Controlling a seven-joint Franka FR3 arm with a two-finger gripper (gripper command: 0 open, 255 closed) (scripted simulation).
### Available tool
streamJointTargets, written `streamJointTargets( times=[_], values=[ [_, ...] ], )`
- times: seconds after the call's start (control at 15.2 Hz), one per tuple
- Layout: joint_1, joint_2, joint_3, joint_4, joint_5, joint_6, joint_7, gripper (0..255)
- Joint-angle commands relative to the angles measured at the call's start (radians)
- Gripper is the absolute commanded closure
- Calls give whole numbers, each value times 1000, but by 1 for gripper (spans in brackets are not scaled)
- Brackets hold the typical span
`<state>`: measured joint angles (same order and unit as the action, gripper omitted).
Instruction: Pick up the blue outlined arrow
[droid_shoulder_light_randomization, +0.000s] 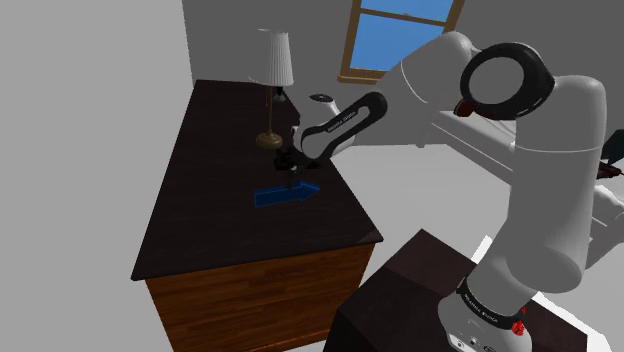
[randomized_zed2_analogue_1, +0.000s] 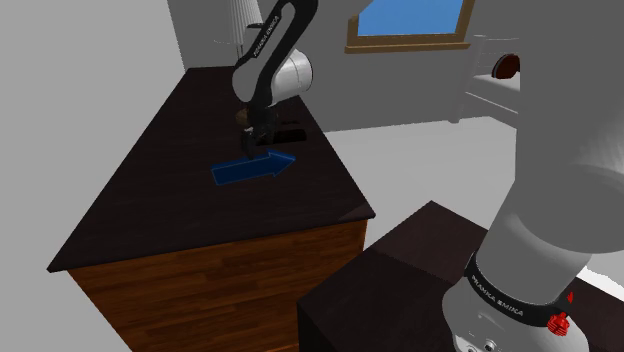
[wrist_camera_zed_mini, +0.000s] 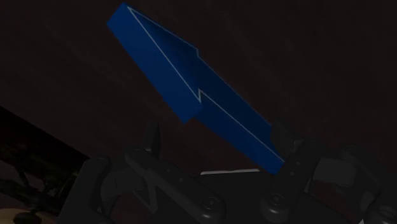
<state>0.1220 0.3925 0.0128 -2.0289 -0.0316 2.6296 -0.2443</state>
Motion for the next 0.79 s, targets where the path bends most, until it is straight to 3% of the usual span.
streamJointTargets(
  times=[0.0,0.46,0.53,0.73],
  values=[
    [4,25,-1,7,-4,20,3,0],
    [6,82,-3,7,-7,78,6,0],
    [6,81,-3,6,-8,78,6,255],
    [6,82,-3,7,-7,77,6,255]
  ],
)
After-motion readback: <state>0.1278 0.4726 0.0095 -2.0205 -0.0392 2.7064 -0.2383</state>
